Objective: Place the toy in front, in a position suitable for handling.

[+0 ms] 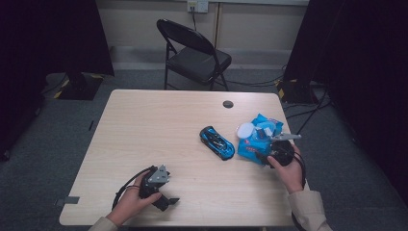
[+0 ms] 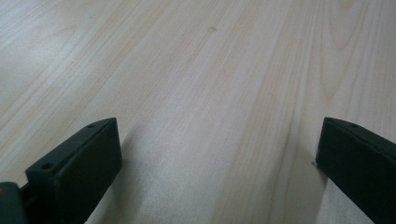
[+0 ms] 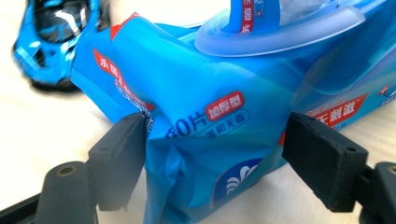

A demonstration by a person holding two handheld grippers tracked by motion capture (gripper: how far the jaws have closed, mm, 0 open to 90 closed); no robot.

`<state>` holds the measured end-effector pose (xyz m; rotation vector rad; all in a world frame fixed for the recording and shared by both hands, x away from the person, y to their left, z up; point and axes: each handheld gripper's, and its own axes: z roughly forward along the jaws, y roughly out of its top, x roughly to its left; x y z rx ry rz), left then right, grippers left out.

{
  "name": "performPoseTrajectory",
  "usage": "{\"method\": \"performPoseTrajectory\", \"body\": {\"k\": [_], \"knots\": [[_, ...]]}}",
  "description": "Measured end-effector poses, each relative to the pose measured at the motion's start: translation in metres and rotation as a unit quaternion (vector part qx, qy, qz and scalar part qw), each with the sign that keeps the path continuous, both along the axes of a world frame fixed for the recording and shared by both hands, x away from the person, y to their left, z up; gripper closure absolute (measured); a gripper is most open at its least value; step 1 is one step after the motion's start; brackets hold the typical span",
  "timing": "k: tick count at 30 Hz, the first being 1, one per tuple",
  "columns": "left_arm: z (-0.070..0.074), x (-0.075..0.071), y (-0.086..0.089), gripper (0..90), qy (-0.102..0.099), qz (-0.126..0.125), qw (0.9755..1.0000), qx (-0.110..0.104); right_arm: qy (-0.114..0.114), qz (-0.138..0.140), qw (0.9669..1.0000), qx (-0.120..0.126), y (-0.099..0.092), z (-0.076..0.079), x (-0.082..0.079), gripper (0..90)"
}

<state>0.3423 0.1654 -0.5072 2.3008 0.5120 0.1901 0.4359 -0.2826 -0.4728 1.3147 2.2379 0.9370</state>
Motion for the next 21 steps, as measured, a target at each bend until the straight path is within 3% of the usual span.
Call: {"method": "performPoseTrajectory", "body": {"k": [10, 16, 21], "knots": [[0.000, 0.000, 0.000, 0.0, 0.000, 0.000, 1.0000, 0.000, -0.002, -0.020, 0.9998, -0.003, 0.002, 0.000, 0.039, 21.6], [0.000, 0.000, 0.000, 0.0, 0.000, 0.000, 1.0000, 0.000, 0.000, -0.022, 0.9998, -0.001, 0.001, 0.000, 0.048, 21.4], [0.000, 0.000, 0.000, 0.0, 0.000, 0.000, 1.0000, 0.001, 0.006, -0.019, 0.9998, 0.001, 0.001, 0.001, 0.045, 21.0]]}}
